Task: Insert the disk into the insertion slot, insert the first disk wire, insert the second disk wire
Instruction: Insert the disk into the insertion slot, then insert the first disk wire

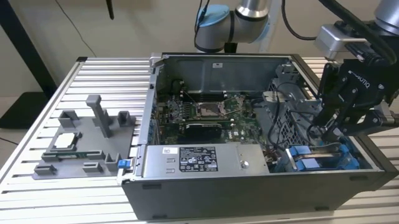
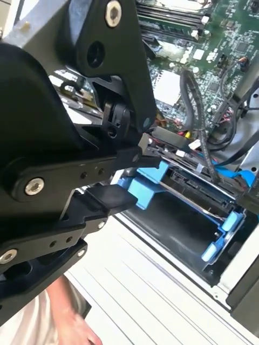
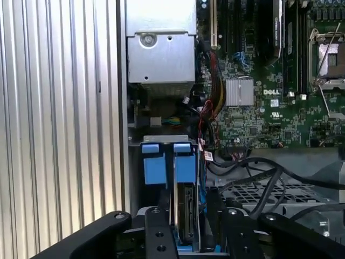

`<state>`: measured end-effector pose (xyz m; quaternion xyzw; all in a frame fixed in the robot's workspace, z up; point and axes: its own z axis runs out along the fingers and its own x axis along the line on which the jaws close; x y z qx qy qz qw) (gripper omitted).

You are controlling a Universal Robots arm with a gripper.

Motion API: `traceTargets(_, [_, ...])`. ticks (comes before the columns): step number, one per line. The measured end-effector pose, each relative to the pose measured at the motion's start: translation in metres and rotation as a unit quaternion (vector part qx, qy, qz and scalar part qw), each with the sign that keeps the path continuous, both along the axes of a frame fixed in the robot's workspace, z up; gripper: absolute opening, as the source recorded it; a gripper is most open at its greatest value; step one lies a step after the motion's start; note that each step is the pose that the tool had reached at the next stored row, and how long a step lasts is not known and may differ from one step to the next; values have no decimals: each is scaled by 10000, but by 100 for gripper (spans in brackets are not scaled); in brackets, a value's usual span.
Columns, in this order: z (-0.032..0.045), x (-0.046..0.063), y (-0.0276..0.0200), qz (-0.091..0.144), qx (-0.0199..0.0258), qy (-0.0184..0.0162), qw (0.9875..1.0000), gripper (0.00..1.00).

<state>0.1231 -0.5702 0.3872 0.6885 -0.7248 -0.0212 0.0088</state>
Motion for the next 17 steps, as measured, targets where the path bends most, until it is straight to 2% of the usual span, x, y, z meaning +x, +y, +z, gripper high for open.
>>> traceTargets(3, [97,1,6,1,-7,11,10000,100])
traceTargets(6, [112,10,22,1,-7,12,10000,100])
traceTargets(12, [110,20,169,7,-8,1,10000,100])
traceTargets(13, [106,22,187,13,-8,-12,10000,100])
traceTargets(17, [72,24,231,77,-17,-115,9999,100])
